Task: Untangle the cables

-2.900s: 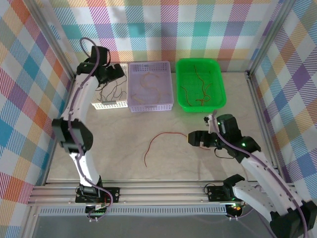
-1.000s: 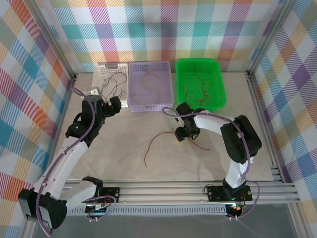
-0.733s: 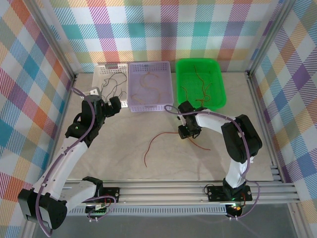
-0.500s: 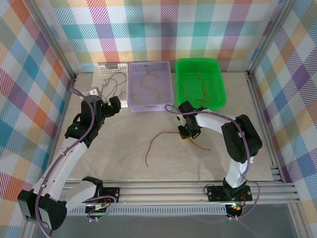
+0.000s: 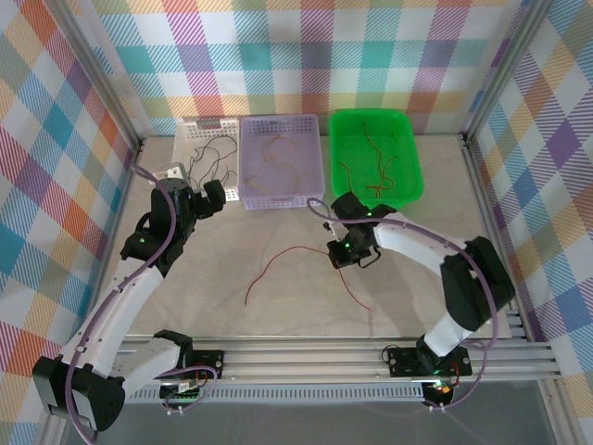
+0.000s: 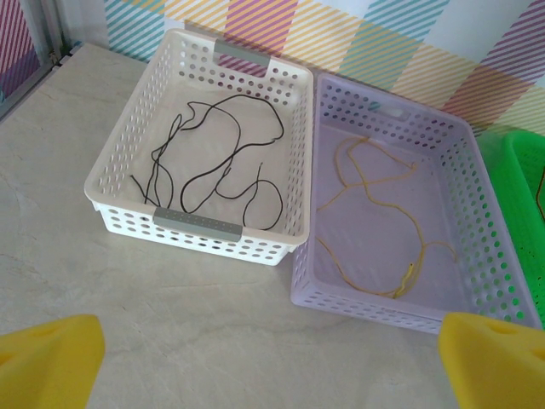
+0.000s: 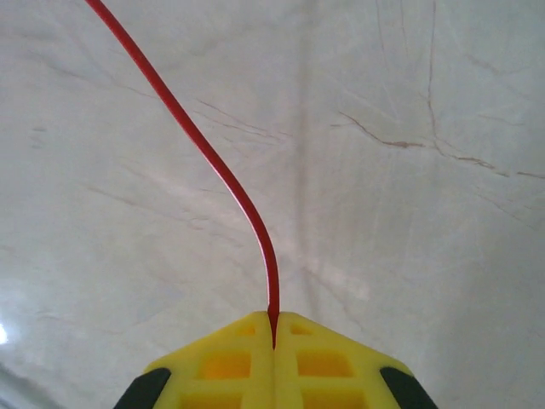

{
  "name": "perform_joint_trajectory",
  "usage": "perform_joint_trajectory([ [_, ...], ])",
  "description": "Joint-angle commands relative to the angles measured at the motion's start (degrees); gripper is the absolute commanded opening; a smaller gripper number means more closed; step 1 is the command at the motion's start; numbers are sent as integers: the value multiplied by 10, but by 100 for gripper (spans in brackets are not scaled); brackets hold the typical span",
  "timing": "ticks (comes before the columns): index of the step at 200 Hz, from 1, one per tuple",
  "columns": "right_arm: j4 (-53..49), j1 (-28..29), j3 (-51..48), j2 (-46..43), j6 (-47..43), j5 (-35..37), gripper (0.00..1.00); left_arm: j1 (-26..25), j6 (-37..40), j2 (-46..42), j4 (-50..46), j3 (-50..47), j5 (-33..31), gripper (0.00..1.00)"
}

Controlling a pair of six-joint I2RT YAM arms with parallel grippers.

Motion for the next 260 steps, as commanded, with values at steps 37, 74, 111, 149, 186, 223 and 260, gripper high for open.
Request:
perform_joint_trajectory([
  [37, -39, 1, 30, -138, 46, 6, 0, -2, 3, -11, 17, -4, -8, 100],
  [74, -88, 1, 88, -214, 57, 61, 0, -2, 2, -11, 17, -4, -6, 100],
  [111, -123, 1, 156, -267, 65, 116, 0, -2, 2, -11, 17, -5, -6, 100],
  [149, -149, 0, 228, -282, 62, 198, 0, -2, 2, -10, 18, -6, -5, 100],
  [186, -149, -8, 298, -267, 39, 254, 0, -2, 2, -10, 18, -6, -5, 100],
  [223, -150, -53, 365, -215, 34, 259, 0, -2, 2, -10, 20, -6, -3, 100],
  [260, -141, -121, 412, -148, 39, 216, 0, -3, 2, -10, 20, -7, -2, 100],
])
